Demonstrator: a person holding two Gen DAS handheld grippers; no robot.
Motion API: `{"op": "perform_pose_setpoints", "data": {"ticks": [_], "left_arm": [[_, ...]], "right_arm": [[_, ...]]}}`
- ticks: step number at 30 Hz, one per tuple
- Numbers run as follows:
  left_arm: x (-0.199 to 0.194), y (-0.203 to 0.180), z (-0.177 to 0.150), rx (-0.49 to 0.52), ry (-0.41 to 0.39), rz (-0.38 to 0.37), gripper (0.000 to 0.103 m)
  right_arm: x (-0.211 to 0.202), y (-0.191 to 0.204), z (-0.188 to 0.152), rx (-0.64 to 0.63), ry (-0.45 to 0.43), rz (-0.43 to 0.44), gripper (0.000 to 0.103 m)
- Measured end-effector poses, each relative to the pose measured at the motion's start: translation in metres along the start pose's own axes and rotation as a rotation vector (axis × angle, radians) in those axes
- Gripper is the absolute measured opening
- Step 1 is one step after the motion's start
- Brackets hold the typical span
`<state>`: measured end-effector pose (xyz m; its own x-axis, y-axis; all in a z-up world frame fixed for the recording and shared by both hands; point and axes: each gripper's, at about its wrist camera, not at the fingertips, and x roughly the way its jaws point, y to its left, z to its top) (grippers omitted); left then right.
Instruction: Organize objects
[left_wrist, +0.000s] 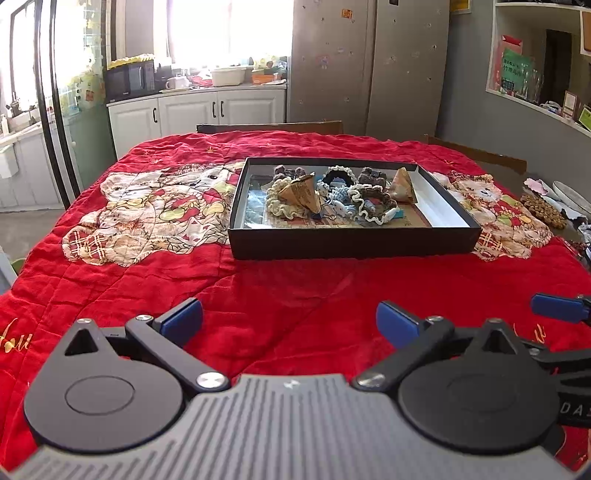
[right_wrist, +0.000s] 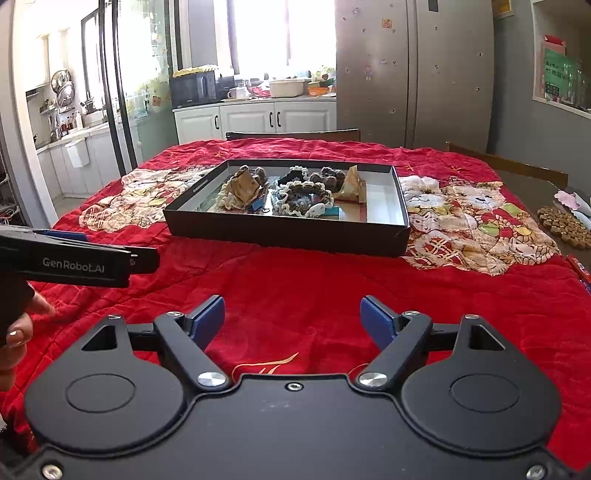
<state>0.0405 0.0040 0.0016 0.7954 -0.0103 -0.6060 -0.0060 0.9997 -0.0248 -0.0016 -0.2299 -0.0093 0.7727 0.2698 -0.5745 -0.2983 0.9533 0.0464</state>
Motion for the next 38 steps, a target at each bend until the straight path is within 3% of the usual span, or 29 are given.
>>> {"op": "perform_pose_setpoints", "data": {"ticks": [24, 38], "left_arm": [[-0.0006, -0.0033, -0.0016, 0.004, 0.020, 0.002, 0.103], [0.0023, -0.0017, -0.0033, -0.011, 0.028, -0.035, 0.103]], "right_arm": [[0.0017, 0.0016, -0.0035, -0.004, 0.010, 0.010, 0.080], [0.0034, 0.0008, -0.0047, 0.002, 0.016, 0.013, 0.080]]}}
